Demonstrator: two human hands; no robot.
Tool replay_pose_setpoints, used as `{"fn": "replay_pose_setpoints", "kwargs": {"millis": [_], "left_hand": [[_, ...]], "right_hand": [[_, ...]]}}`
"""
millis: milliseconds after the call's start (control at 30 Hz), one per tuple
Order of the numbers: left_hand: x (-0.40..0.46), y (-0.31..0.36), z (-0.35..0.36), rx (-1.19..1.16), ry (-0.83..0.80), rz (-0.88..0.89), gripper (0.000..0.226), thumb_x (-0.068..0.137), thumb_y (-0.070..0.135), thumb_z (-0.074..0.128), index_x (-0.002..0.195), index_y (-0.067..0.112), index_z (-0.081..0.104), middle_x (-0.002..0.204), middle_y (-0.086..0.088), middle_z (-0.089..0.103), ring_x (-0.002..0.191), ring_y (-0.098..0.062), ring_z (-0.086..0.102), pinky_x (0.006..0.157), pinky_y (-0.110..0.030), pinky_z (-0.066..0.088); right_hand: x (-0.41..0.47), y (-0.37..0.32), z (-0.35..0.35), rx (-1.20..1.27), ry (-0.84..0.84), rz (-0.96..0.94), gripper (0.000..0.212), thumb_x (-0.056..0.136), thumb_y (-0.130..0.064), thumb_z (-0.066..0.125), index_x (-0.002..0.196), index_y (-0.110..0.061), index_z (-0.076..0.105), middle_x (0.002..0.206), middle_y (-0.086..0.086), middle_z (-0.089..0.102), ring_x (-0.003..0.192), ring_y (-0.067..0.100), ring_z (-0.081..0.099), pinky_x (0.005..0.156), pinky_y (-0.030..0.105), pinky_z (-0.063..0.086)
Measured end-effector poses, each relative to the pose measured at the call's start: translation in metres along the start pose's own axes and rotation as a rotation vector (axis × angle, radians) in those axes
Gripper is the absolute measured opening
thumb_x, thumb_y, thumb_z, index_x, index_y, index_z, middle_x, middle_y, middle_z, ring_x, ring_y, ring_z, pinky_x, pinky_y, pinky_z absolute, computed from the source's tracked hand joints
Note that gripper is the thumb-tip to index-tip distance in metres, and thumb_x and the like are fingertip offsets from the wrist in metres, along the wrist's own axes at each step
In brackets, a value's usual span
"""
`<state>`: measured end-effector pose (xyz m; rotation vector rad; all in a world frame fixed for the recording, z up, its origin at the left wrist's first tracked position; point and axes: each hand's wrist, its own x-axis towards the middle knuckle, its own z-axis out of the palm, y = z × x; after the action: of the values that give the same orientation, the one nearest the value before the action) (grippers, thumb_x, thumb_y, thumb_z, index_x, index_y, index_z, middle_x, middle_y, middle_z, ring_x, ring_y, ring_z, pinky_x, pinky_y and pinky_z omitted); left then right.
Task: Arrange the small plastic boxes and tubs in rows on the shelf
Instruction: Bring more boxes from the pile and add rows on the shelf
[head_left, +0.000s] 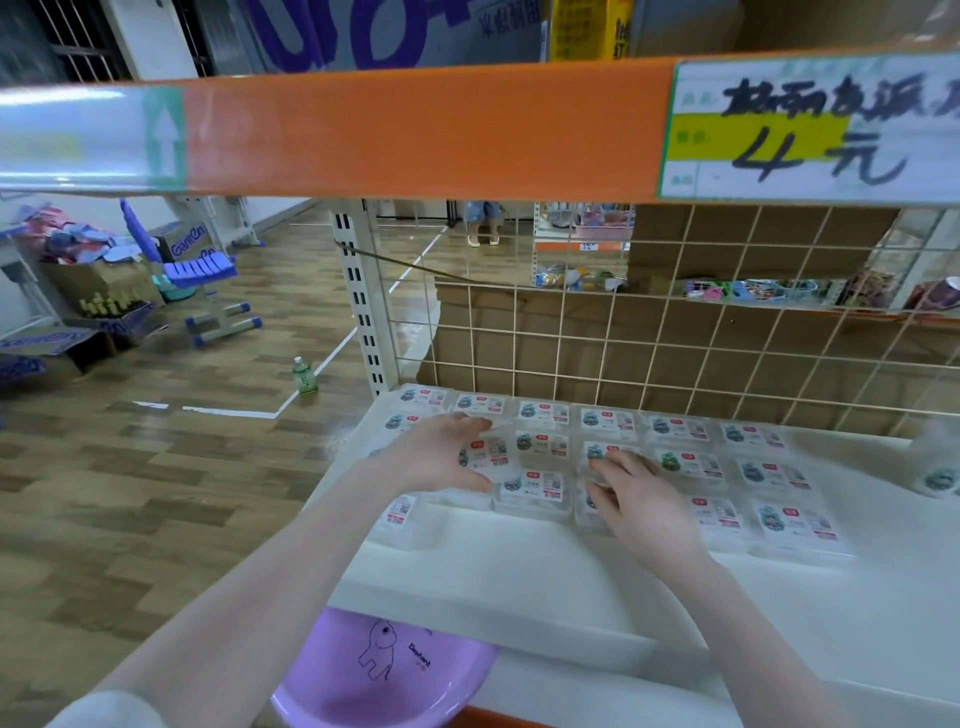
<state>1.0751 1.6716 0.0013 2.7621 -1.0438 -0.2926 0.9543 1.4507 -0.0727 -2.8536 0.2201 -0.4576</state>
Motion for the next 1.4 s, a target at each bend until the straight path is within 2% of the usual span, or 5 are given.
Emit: {"fn": "replay_pose_setpoints", "kwargs": {"millis": [200,633,933,1200,1400], "left_hand": [[0.001,0.004,-0.004,0.107,0.011,0.051,0.071,0.077,0.042,0.066,0.139,0.020,0.040,0.129,-0.001,0.044,0.116,-0.019,0.043,0.091,-0.034,0.043],[-0.047,0.000,0.009,0.118,0.048,0.191,0.070,0.081,0.037,0.064,0.143,0.022,0.037,0.140,0.005,0.043,0.127,-0.011,0.037,0.102,-0.024,0.032],[-0.052,-0.004,0.028,0.083,0.046,0.151,0.070,0.080,0.035,0.063,0.143,0.021,0.036,0.139,0.003,0.036,0.124,-0.013,0.036,0.101,-0.029,0.035],[-0.057,-0.012,0.038,0.127,0.040,0.175,0.064,0.082,0.035,0.060,0.141,0.021,0.040,0.139,0.007,0.039,0.125,-0.011,0.036,0.094,-0.025,0.040],[-0.060,-0.021,0.042,0.128,0.072,0.216,0.055,0.088,0.038,0.056,0.138,0.021,0.043,0.139,0.009,0.039,0.125,-0.011,0.039,0.098,-0.031,0.039]], "right_hand": [[-0.002,-0.001,0.000,-0.037,0.021,-0.002,0.034,0.096,-0.034,0.046,0.122,-0.018,0.059,0.124,-0.003,0.055,0.117,0.017,0.049,0.081,0.030,0.047],[0.000,-0.001,0.002,-0.062,-0.012,0.009,0.037,0.098,-0.034,0.039,0.129,-0.019,0.053,0.131,-0.005,0.050,0.125,0.014,0.041,0.088,0.028,0.044],[0.001,-0.003,0.002,-0.061,-0.025,0.016,0.036,0.098,-0.032,0.040,0.128,-0.018,0.053,0.131,-0.003,0.050,0.123,0.017,0.042,0.090,0.031,0.043],[0.003,-0.005,-0.002,-0.097,-0.057,0.011,0.037,0.099,-0.032,0.037,0.131,-0.019,0.050,0.133,-0.003,0.049,0.123,0.016,0.042,0.094,0.028,0.039],[0.001,-0.011,-0.008,-0.101,-0.075,0.043,0.036,0.099,-0.031,0.038,0.131,-0.020,0.051,0.133,-0.003,0.048,0.123,0.017,0.042,0.095,0.029,0.037]]}}
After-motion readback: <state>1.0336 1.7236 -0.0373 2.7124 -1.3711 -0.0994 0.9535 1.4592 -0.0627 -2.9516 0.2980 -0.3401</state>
